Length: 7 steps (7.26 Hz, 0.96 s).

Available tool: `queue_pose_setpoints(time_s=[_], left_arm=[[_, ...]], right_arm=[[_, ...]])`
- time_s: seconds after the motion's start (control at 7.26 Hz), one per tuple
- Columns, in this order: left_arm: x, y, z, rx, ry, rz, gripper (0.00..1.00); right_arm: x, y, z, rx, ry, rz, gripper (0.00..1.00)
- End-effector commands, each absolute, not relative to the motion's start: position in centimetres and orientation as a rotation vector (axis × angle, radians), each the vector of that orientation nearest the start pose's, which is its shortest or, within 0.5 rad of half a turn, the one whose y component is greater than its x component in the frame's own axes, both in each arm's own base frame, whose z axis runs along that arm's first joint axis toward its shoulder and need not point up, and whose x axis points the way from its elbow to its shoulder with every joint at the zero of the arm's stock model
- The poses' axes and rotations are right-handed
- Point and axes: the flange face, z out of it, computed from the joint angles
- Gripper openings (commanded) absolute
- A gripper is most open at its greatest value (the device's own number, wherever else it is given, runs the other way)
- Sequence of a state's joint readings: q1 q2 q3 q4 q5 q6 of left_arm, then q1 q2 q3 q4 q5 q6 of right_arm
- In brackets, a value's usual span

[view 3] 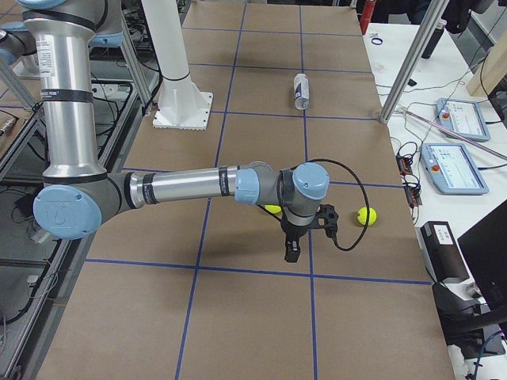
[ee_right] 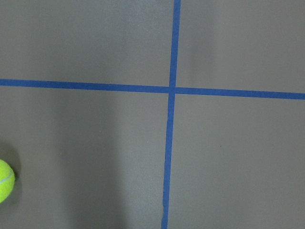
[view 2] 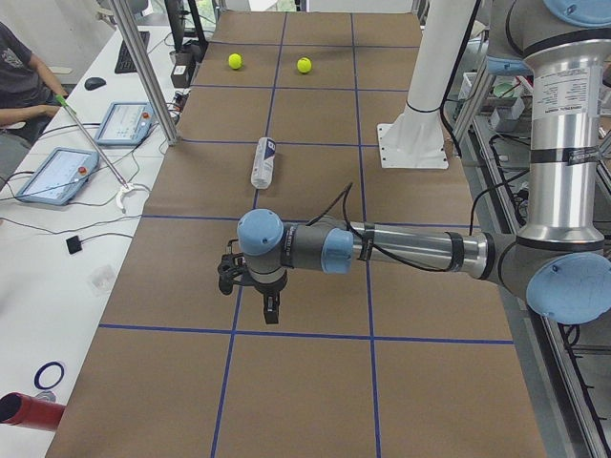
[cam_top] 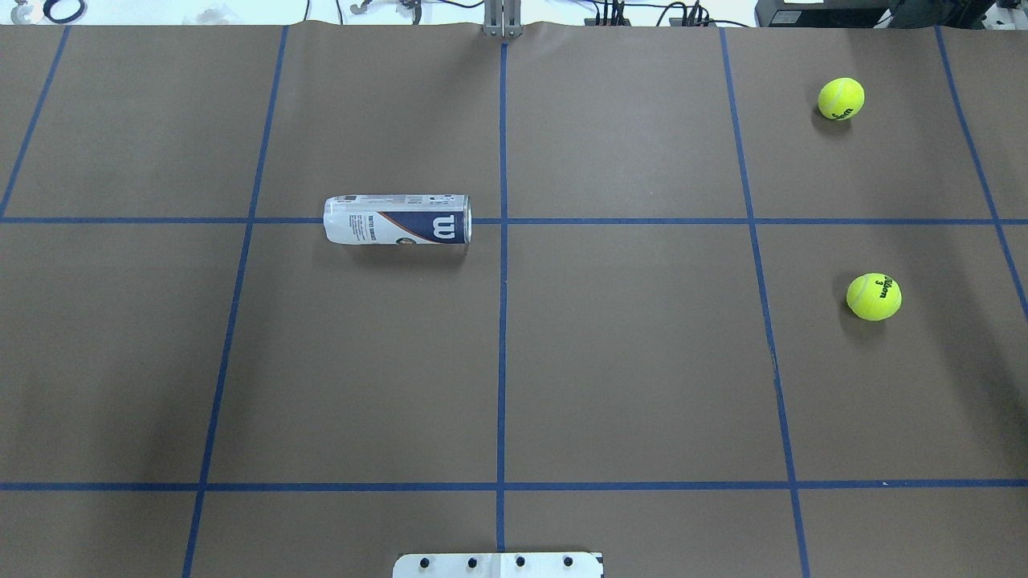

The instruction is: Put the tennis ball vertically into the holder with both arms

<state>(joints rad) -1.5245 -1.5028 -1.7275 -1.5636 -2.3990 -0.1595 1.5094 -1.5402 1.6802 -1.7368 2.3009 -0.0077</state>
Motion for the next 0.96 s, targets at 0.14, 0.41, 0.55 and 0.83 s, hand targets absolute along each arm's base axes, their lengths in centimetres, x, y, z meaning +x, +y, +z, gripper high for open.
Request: queue_pose_setpoints(time_s=[0.14, 0.41, 0.55, 0.83], left_arm=[[-3.8, -46.9, 61.0, -0.004, 0.832, -0.07, 1.0], [-3.9, -46.8, 60.2, 0.024, 0.837, -0.051, 1.0], [-3.9, -46.8, 59.9, 0.031, 0.83, -0.048, 1.0], [-3.8, -47.1, 59.4, 0.035, 0.831, -0.052, 1.0]], right_arm=[[3.6, -50.0, 60.9, -0.04, -0.728, -0.06, 0.99], [3.7, -50.0, 60.9, -0.04, -0.728, -0.059, 0.99], [3.6, -50.0, 60.9, -0.041, -0.728, -0.059, 0.99], [3.6, -50.0, 60.9, -0.043, -0.729, -0.057, 0.99]])
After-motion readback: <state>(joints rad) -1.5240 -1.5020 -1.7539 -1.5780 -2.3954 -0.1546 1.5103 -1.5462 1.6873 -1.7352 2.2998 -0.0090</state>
